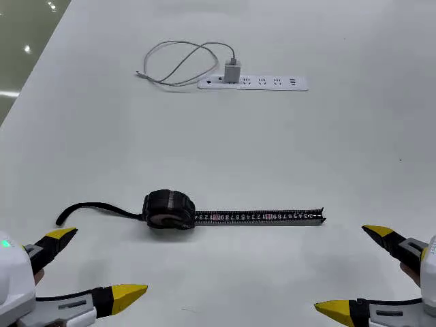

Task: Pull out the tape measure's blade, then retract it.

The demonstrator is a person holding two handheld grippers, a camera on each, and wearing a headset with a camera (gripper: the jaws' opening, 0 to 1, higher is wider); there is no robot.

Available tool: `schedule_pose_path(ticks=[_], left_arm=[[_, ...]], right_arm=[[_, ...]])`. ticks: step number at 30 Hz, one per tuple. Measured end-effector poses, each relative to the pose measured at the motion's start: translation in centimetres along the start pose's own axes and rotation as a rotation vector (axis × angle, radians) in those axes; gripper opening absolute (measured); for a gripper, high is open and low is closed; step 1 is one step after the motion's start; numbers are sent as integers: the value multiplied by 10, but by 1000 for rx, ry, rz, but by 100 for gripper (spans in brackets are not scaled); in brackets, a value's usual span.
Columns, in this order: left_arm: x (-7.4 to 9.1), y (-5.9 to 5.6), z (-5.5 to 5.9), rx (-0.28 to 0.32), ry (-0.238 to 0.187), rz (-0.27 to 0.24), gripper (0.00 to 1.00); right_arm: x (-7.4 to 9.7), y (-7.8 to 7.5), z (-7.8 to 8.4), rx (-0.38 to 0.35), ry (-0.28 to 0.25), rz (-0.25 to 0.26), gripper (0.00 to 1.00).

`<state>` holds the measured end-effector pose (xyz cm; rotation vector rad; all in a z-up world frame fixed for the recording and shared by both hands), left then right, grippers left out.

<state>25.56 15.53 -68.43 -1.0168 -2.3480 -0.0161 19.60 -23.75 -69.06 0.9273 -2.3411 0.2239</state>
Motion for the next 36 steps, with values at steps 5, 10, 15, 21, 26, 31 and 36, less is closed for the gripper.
schedule_pose_path(ticks=[5, 10, 15, 21, 26, 31, 36], left_arm=[[-8, -3, -2, 4, -1, 4, 98], [-16, -4, -6, 10, -9, -2, 98], [-26, -9, -15, 8, -19, 5, 95], [-35, -9, -20, 7, -22, 9, 95], [-42, -7, -23, 11, -23, 7, 95], [-50, -8, -25, 9, -17, 8, 95], [-58, -10, -26, 9, -13, 18, 95]], right_arm=[[0, -3, -1, 1, -3, 3, 97], [-1, -6, -2, 3, -6, 6, 97], [-3, -10, -3, 8, -9, 6, 96], [-3, -12, -4, 10, -11, 9, 96], [-5, -12, -4, 9, -9, 9, 96], [-6, -15, -4, 7, -11, 10, 96], [-8, -17, -5, 10, -10, 10, 96]])
Point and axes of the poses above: the centre of the closed fingertips' face, and the gripper's own axes: x roughly backward along the fingers, y roughly to its left, z roughly out of its underside, the point moved 7 cm from there along x, roughly backward along the fingers, and after that the axes turned 3 degrees about -y, right-handed, at the moved point
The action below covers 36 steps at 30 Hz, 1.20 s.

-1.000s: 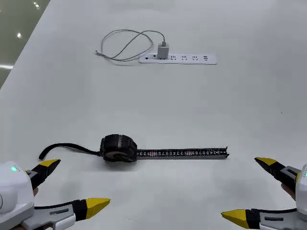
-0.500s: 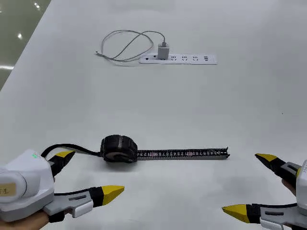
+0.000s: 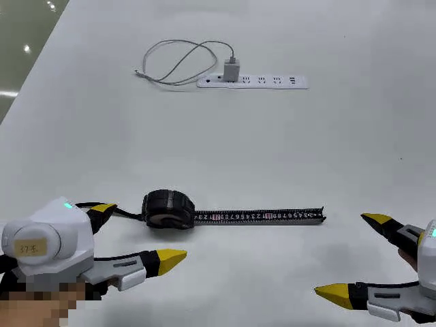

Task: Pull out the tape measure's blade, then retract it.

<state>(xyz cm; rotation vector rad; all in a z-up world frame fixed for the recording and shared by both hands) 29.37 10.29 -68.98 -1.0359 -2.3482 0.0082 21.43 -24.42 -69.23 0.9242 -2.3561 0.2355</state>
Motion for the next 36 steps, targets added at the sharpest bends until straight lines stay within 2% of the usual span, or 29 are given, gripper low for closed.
schedule_pose_path(ticks=[10, 15, 24, 28, 36], left_arm=[[-15, 0, -3, 17, -4, 13, 95], [-22, 0, -1, 53, -11, 16, 95], [-31, -1, 4, 77, 1, 20, 94], [-32, 1, 6, 104, -8, 13, 94], [-34, -3, 9, 105, -3, 20, 94]], right_arm=[[-1, -10, 0, -3, -2, 5, 95], [-1, -13, 1, -5, -1, 6, 95], [0, -15, 3, -15, 1, 7, 95], [0, -14, 3, -20, -3, 9, 94], [-2, -14, 3, -25, -3, 6, 94]])
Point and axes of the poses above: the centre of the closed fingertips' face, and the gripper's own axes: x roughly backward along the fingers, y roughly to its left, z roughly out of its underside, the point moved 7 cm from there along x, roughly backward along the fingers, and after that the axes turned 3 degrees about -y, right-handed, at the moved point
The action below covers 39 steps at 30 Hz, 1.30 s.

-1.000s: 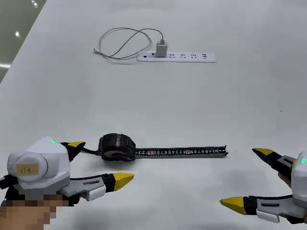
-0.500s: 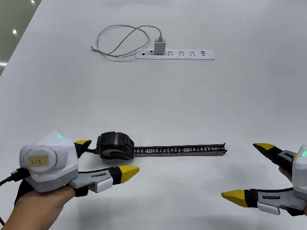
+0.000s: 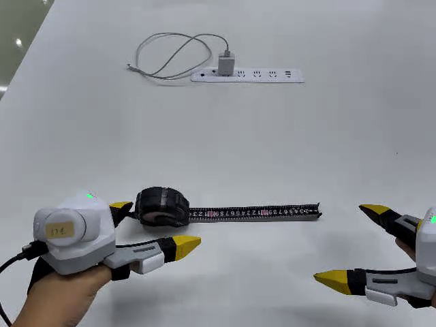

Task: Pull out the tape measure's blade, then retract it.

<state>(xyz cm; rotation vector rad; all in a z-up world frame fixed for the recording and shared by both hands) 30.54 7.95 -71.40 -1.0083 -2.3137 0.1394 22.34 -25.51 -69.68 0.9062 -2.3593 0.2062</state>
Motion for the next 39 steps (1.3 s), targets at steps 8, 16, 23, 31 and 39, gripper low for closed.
schedule_pose_path(ticks=[8, 16, 23, 31, 39], left_arm=[[0, 0, 0, 6, -2, -5, 88], [-3, -3, 0, 43, -24, -36, 89], [-4, -3, 0, 54, -30, -47, 88], [-5, -2, -1, 78, -47, -77, 85], [-8, -4, 0, 83, -61, -135, 82]], right_arm=[[0, 0, 1, 3, -2, -1, 91], [-1, -1, 1, 8, 3, -9, 87], [-1, -1, 1, 12, 5, -9, 87], [-2, -4, 1, 24, 25, -12, 83], [-4, -13, 0, 84, 83, -14, 75]])
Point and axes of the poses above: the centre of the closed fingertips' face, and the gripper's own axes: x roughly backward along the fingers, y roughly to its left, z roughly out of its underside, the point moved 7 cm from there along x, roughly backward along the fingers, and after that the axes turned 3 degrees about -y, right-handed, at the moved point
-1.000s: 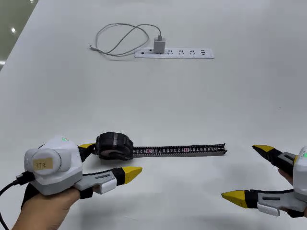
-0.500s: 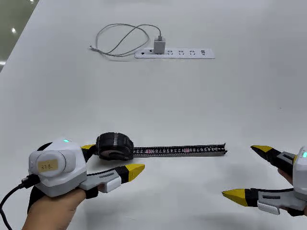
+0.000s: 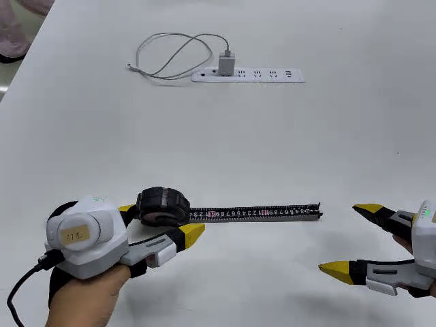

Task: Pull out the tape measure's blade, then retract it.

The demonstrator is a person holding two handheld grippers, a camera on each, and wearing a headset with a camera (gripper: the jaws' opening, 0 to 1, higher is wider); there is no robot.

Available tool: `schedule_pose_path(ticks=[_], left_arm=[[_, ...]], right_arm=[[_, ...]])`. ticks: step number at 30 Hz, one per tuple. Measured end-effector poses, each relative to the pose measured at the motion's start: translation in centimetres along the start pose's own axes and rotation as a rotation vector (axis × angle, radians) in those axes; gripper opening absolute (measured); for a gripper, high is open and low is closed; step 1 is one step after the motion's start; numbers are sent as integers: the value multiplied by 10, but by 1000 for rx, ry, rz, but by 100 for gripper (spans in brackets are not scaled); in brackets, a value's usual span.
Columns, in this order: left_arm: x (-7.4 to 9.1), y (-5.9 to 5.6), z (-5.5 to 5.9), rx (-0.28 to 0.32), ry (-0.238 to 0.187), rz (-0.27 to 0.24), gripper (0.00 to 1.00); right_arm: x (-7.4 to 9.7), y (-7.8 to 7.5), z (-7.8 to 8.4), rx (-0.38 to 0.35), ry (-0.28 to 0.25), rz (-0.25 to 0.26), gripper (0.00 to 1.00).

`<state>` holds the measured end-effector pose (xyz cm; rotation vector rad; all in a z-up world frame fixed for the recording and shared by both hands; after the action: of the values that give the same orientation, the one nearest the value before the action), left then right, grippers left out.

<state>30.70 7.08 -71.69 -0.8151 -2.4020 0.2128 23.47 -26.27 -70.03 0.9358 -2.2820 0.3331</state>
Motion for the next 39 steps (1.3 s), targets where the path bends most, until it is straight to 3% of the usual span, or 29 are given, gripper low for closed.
schedule_pose_path(ticks=[8, 19, 27, 31, 39], left_arm=[[-5, 2, 2, -52, 14, -55, 77], [-13, 0, 0, -24, 10, -131, 78], [-17, 1, -2, -10, 9, -188, 72], [-19, 1, -1, -34, 15, -216, 72], [-20, 3, -2, -24, 12, -249, 70]], right_arm=[[-4, -11, -9, 52, 39, -30, 66], [-13, -28, -15, 145, 109, -98, 55], [-20, -36, -16, 188, 146, -143, 50], [-22, -42, -17, 204, 162, -147, 45], [-32, -46, -18, 258, 191, -173, 41]])
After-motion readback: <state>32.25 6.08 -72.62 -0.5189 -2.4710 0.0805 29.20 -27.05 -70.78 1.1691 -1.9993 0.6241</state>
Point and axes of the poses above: the centre of the closed fingertips' face, and the gripper's own axes: x roughly backward along the fingers, y roughly to its left, z roughly out of its underside, the point moved 7 cm from there along x, roughly backward along the fingers, and after that the axes turned 3 degrees about -y, right-handed, at the moved point
